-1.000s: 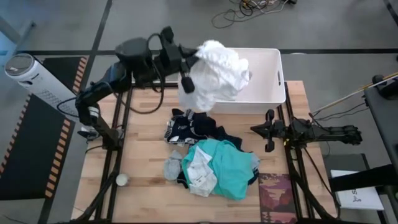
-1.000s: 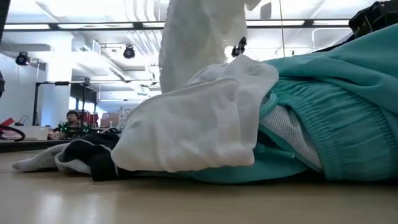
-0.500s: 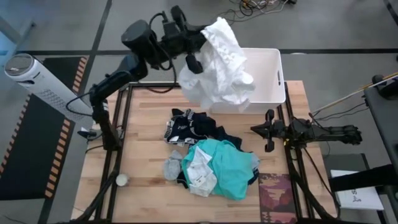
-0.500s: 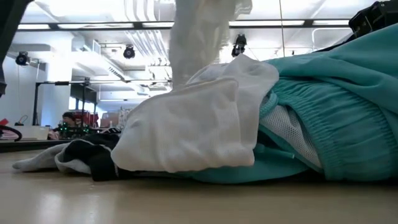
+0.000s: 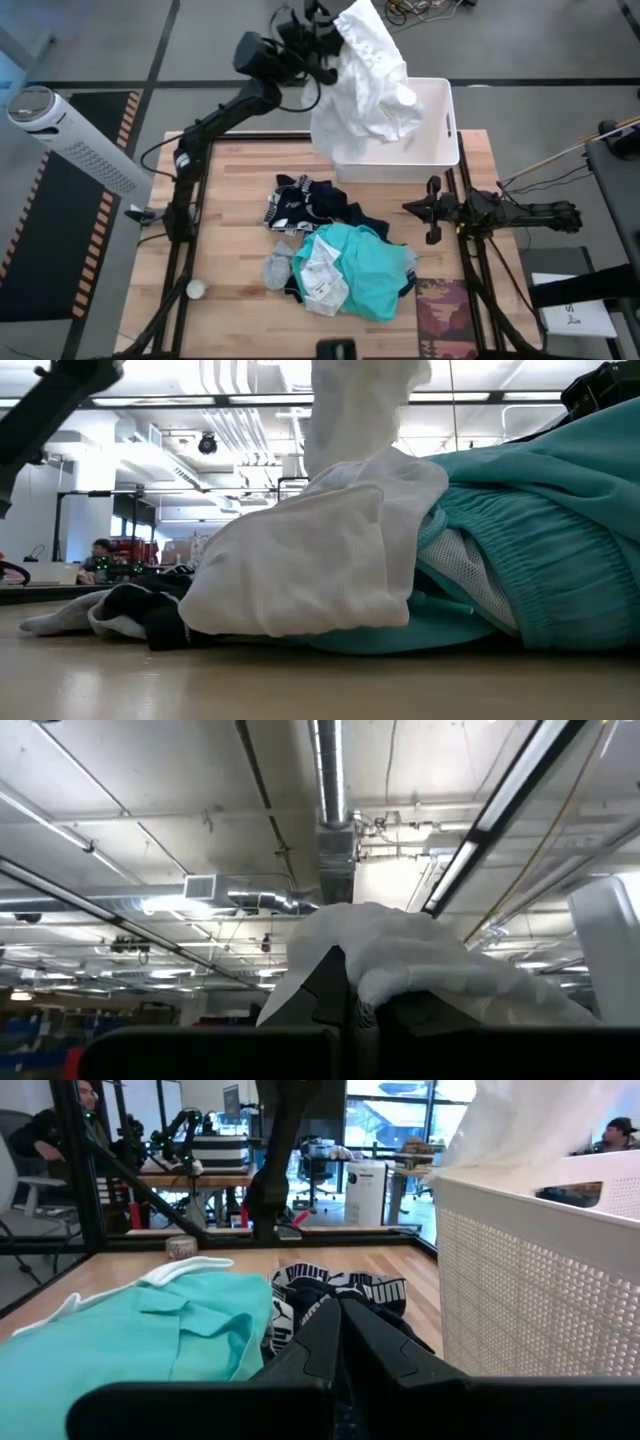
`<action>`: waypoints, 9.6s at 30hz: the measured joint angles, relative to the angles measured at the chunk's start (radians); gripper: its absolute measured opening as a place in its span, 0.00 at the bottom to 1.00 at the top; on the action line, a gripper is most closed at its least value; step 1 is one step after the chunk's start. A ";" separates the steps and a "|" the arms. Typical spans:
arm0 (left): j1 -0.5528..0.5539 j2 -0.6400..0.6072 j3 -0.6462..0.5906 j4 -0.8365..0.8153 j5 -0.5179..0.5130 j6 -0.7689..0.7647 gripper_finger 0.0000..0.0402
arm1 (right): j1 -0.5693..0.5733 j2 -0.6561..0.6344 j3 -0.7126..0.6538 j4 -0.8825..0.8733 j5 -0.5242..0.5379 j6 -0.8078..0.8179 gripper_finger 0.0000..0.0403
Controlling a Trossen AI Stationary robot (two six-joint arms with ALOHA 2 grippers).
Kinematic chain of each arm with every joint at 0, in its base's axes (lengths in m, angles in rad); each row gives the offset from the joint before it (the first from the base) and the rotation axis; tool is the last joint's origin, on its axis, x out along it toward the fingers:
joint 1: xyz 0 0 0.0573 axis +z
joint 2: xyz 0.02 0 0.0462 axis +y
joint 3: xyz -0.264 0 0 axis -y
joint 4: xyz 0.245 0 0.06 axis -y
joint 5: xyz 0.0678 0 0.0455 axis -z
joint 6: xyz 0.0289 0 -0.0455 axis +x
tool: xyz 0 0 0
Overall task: Sort clothes
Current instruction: Put the white dress into the white laundry bin, then adjust the white laundry bin, then put the white sock into the white laundry bin
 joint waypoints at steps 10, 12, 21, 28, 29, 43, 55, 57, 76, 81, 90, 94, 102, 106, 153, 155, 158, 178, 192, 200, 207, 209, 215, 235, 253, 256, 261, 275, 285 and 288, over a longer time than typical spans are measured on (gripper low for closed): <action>0.036 0.078 0.000 -0.145 0.004 0.083 0.00 | 0.000 0.000 0.000 0.000 0.000 0.000 0.00; 0.037 0.092 0.000 -0.246 0.002 0.127 0.00 | 0.000 0.000 0.000 0.000 0.000 0.000 0.00; 0.021 0.165 0.000 -0.489 0.033 0.180 0.00 | 0.000 0.000 0.000 0.000 0.000 0.000 0.00; 0.006 0.176 0.000 -0.663 0.088 0.263 0.02 | 0.000 0.000 0.000 0.000 0.000 0.000 0.00; 0.002 0.175 0.000 -0.684 0.088 0.286 0.04 | 0.000 0.000 0.000 0.000 0.000 0.000 0.00; -0.037 0.165 0.001 -0.793 0.088 0.413 0.44 | 0.000 0.000 0.000 0.000 0.000 -0.019 0.00; -0.035 0.039 0.002 -1.045 -0.006 0.615 0.61 | 0.000 0.000 0.000 0.003 0.000 -0.019 0.00; -0.032 0.005 0.001 -1.100 -0.020 0.636 0.57 | 0.000 0.000 0.000 0.009 0.001 -0.019 0.00; 0.167 -0.242 -0.354 -1.380 -0.052 0.578 0.01 | 0.000 0.001 0.000 0.201 0.000 0.117 0.00; 0.237 -0.369 -0.651 -1.145 -0.047 0.504 0.00 | 0.000 0.026 0.013 0.292 0.000 0.112 0.00; 0.289 -0.476 -1.019 -0.784 -0.043 0.402 0.00 | 0.000 0.244 0.257 0.274 0.049 0.004 0.00; 0.290 -0.440 -1.073 -0.723 -0.032 0.380 0.00 | 0.000 0.369 0.451 0.121 0.146 -0.025 0.00; 0.288 -0.372 -1.064 -0.601 0.100 0.320 0.00 | 0.000 0.598 0.851 -0.373 0.577 0.045 0.00; 0.287 -0.348 -1.040 -0.594 0.144 0.302 0.00 | 0.000 0.668 0.990 -0.578 0.733 0.114 0.00; 0.220 -0.349 -1.042 -0.584 0.352 0.427 0.73 | 0.000 0.745 1.125 -0.763 0.749 0.113 0.00; 0.214 -0.341 -1.042 -0.589 0.342 0.426 0.71 | 0.000 0.745 1.125 -0.763 0.749 0.113 0.00; 0.206 -0.328 -1.042 -0.590 0.276 0.400 0.65 | 0.000 0.745 1.125 -0.763 0.749 0.113 0.00; 0.174 -0.328 -0.838 -0.645 0.262 0.429 0.01 | 0.000 0.746 1.125 -0.764 0.749 0.104 0.00; 0.094 -0.058 -0.431 -0.737 0.265 0.434 0.00 | 0.000 0.746 1.125 -0.763 0.751 0.095 0.00; 0.079 0.162 -0.087 -1.001 0.263 0.444 0.04 | 0.000 0.746 1.125 -0.762 0.750 0.107 0.00; 0.079 0.195 -0.013 -1.054 0.260 0.497 0.24 | -0.003 0.783 1.124 -0.762 0.759 0.133 0.00; 0.079 0.183 -0.013 -1.056 0.248 0.508 0.31 | -0.014 0.794 1.124 -0.756 0.762 0.140 0.00; 0.083 0.130 -0.012 -1.079 0.187 0.556 0.50 | -0.093 0.823 1.126 -0.759 0.822 0.207 0.00; 0.177 0.018 -0.186 -1.092 0.183 0.532 0.01 | -0.594 0.960 1.126 -0.920 0.725 0.302 0.00; 0.195 -0.474 -0.962 -0.427 0.060 0.529 0.00 | -0.781 1.143 1.122 -1.048 0.890 0.458 0.00; 0.201 -0.548 -1.061 -0.398 0.024 0.537 0.00 | -0.781 1.172 1.122 -1.098 0.885 0.514 0.00; 0.223 -0.647 -1.193 -0.350 -0.001 0.541 0.00 | -0.781 1.230 1.121 -1.171 0.853 0.609 0.00; 0.265 -0.801 -1.341 -0.332 -0.002 0.528 0.00 | -0.737 1.292 1.151 -1.091 0.696 0.620 0.00; 0.266 -0.804 -1.347 -0.339 -0.002 0.526 0.00 | -0.674 1.277 1.254 -1.102 0.599 0.534 0.00; 0.266 -0.812 -1.348 -0.344 -0.002 0.518 0.00 | -0.663 1.273 1.293 -1.104 0.601 0.478 0.00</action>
